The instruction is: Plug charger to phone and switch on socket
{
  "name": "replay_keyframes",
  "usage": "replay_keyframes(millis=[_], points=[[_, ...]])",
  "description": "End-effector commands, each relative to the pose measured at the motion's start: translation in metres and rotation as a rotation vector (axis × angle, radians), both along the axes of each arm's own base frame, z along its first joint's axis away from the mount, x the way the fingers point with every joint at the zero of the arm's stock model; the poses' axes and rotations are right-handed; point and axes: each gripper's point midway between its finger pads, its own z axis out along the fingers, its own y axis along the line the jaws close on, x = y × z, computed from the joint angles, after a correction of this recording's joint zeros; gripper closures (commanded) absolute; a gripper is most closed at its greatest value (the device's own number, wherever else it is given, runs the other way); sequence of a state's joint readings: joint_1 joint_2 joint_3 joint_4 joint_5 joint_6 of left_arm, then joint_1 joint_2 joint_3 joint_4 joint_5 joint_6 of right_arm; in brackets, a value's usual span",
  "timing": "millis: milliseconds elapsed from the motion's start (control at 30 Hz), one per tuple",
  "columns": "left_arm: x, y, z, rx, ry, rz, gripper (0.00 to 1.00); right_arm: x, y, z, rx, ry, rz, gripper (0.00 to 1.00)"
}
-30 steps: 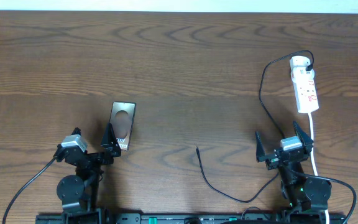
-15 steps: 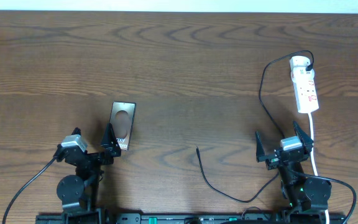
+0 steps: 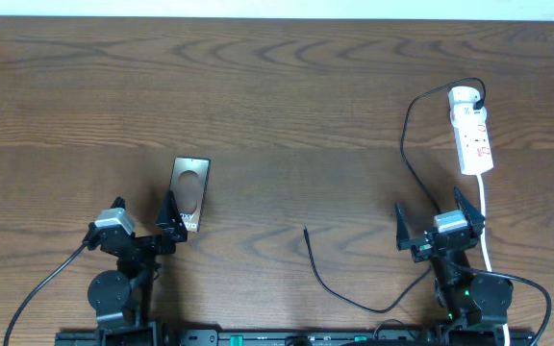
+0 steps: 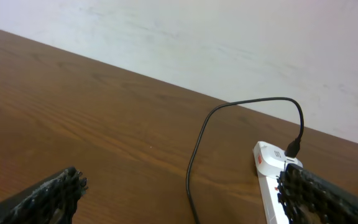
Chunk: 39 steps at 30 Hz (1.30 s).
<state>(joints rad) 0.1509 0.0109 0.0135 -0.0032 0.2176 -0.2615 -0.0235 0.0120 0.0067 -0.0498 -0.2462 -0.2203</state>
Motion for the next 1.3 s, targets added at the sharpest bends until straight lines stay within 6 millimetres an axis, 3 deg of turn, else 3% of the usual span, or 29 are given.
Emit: replay_keyframes(millis=[0,67,200,467,600,733,833,933,1067,1267], points=[[-0.001,0.000,-0.015,-0.003,0.053,-0.001,0.02,0.000,0.000,-0.001,-0.005,0.001,-0.002,0.01],[-0.001,-0.001,-0.015,-0.003,0.052,-0.008,0.02,0.000,0.000,-0.001,-0.005,0.001,-0.002,0.01],[-0.001,-0.009,0.012,0.008,-0.036,-0.053,0.02,0.000,0.000,-0.001,-0.005,0.001,-0.002,0.01],[-0.001,-0.009,0.082,0.037,-0.083,-0.054,0.02,0.000,0.000,-0.001,-0.005,0.001,-0.002,0.01],[0.017,-0.006,0.118,0.071,-0.002,-0.059,0.02,0.000,0.000,-0.001,-0.005,0.001,-0.002,0.01],[0.048,-0.001,0.132,0.087,0.210,-0.080,0.02,0.000,0.000,-0.001,-0.005,0.001,-0.002,0.01],[0.070,-0.003,0.127,0.110,0.431,-0.144,0.02,0.000,0.000,-0.001,-0.005,0.001,-0.002,0.01],[0.087,0.000,0.107,0.134,0.703,-0.213,0.02,0.000,0.000,-0.001,-0.005,0.001,-0.002,0.01],[0.095,0.001,0.065,0.121,1.004,-0.301,0.02,0.000,0.000,-0.001,-0.005,0.001,-0.002,0.01],[0.096,0.001,-0.001,0.028,1.269,-0.334,0.02,0.000,0.000,-0.001,-0.005,0.001,-0.002,0.01]])
